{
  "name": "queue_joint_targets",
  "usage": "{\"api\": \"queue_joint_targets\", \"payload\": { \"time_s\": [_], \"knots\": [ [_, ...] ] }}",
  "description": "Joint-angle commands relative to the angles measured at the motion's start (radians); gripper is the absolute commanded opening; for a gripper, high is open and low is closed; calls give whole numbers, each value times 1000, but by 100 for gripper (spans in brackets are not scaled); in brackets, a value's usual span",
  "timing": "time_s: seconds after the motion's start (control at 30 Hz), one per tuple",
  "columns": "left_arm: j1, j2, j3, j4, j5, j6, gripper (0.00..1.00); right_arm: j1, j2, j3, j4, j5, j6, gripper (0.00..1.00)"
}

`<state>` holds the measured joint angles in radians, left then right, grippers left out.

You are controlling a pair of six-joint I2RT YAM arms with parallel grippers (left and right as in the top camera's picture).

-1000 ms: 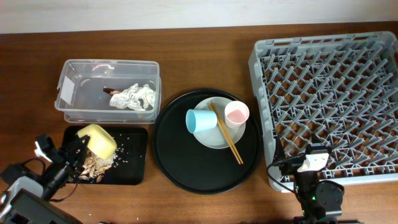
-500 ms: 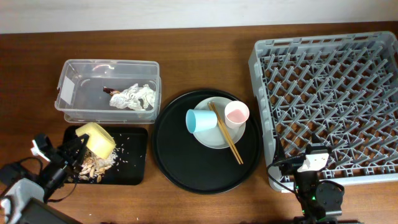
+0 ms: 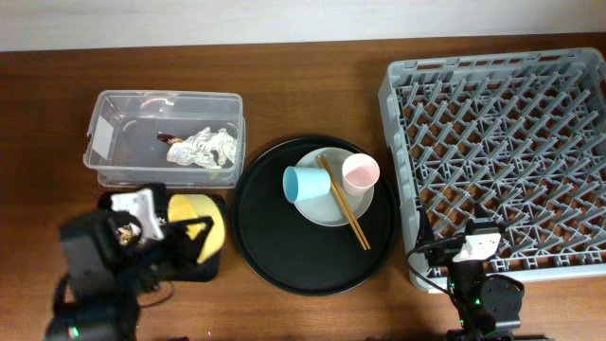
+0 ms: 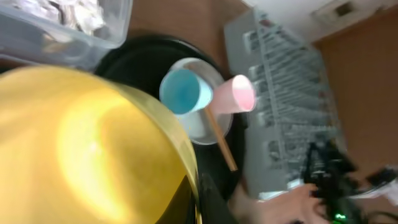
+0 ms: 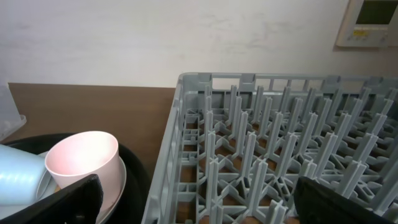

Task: Sort waste into correct bins and load items into the dishwasher rack
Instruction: 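Return the empty yellow bowl to the round tray and release it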

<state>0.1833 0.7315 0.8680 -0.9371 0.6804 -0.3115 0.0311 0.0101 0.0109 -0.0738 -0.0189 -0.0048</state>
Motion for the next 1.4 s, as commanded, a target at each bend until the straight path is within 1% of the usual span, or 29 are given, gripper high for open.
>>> {"api": "queue_joint_targets", "payload": {
  "time_s": [0.0, 0.1, 0.2, 0.37, 0.47, 0.6, 0.73, 0.87, 1.03, 1.27, 1.3, 1.37],
  "knots": [
    [-216, -51, 12, 22, -309, -166, 4, -5, -6, -5, -4, 5, -2, 99],
    [-363, -28, 11, 61, -393, -201, 4, -5, -6, -5, -4, 5, -2, 99],
    [-494, 35, 11, 101, -452, -227, 4, -5, -6, -5, -4, 5, -2, 99],
    [-686, 241, 12, 193, -479, -246, 4, -5, -6, -5, -4, 5, -2, 99],
    [-769, 364, 11, 234, -480, -259, 4, -5, -6, -5, -4, 5, -2, 99],
    [-869, 514, 12, 276, -545, -261, 5, -5, -6, -5, -4, 5, -2, 99],
    [-932, 593, 12, 292, -603, -261, 5, -5, -6, -5, -4, 5, -2, 99],
    [-969, 626, 12, 317, -616, -269, 5, -5, -6, -5, -4, 5, -2, 99],
    [-1017, 658, 12, 327, -722, -274, 5, -5, -6, -5, -4, 5, -2, 99],
    [-1034, 665, 12, 344, -730, -280, 6, -5, -6, -5, -4, 5, -2, 99],
    [-1034, 665, 12, 346, -730, -280, 9, -5, -6, -5, -4, 5, -2, 99],
    [-1034, 665, 12, 345, -729, -280, 11, -5, -6, -5, -4, 5, -2, 99]
  ]
}}
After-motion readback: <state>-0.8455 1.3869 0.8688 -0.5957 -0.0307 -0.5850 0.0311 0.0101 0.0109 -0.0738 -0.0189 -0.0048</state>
